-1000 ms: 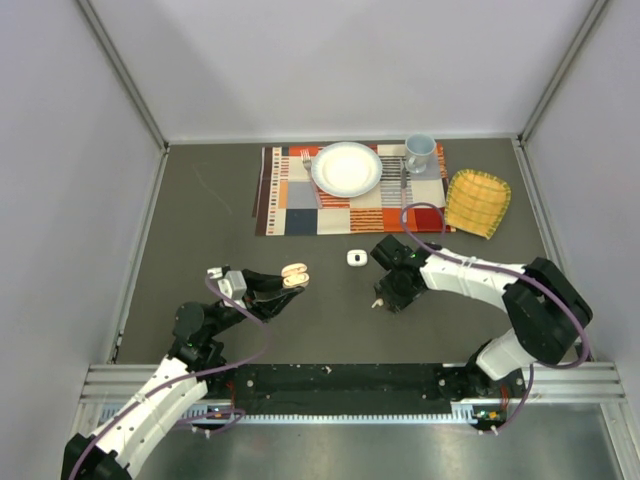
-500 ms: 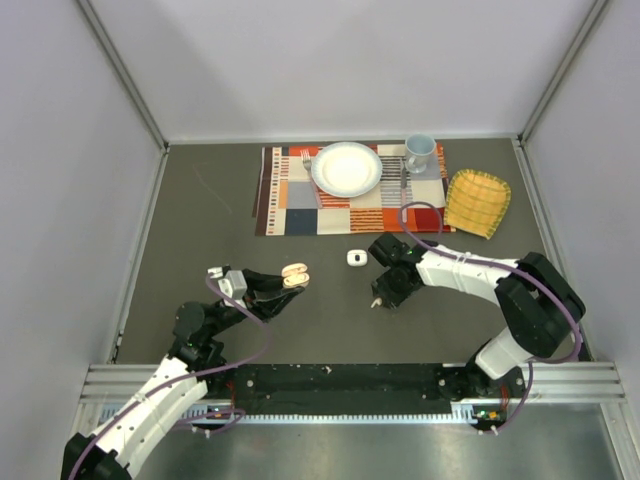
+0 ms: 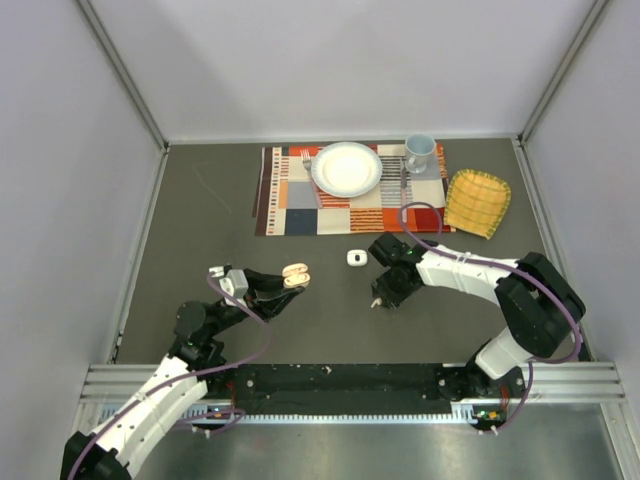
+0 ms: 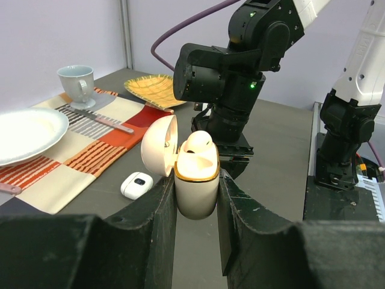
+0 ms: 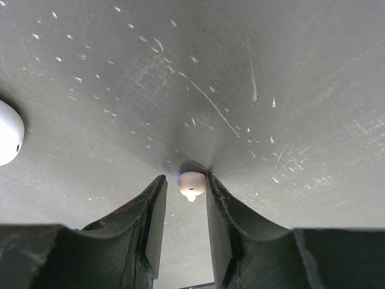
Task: Insert the wireless bluetooth earbuds into the charging case
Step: Pick up the left earbud from the center of the board.
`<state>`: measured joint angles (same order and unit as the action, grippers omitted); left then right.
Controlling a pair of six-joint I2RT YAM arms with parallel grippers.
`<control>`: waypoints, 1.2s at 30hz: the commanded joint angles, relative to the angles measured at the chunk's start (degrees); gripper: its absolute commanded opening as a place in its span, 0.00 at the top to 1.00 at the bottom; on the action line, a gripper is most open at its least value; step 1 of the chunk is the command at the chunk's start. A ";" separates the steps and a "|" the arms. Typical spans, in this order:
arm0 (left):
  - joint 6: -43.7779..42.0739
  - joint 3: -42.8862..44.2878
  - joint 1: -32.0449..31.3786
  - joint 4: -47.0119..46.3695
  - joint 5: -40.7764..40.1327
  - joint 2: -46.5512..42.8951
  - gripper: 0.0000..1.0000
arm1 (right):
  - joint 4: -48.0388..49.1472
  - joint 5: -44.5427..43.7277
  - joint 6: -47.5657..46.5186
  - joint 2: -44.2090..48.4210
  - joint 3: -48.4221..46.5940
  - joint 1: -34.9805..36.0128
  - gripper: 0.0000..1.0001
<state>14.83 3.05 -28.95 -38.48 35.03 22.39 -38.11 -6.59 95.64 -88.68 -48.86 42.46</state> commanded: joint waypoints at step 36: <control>0.29 -1.73 -0.14 -2.04 -0.31 1.69 1.00 | -0.13 -1.76 -3.35 -0.26 -0.97 -0.62 0.71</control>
<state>14.87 3.05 -28.95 -38.50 35.03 24.64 -39.11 -7.44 90.39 -89.54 -49.56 42.44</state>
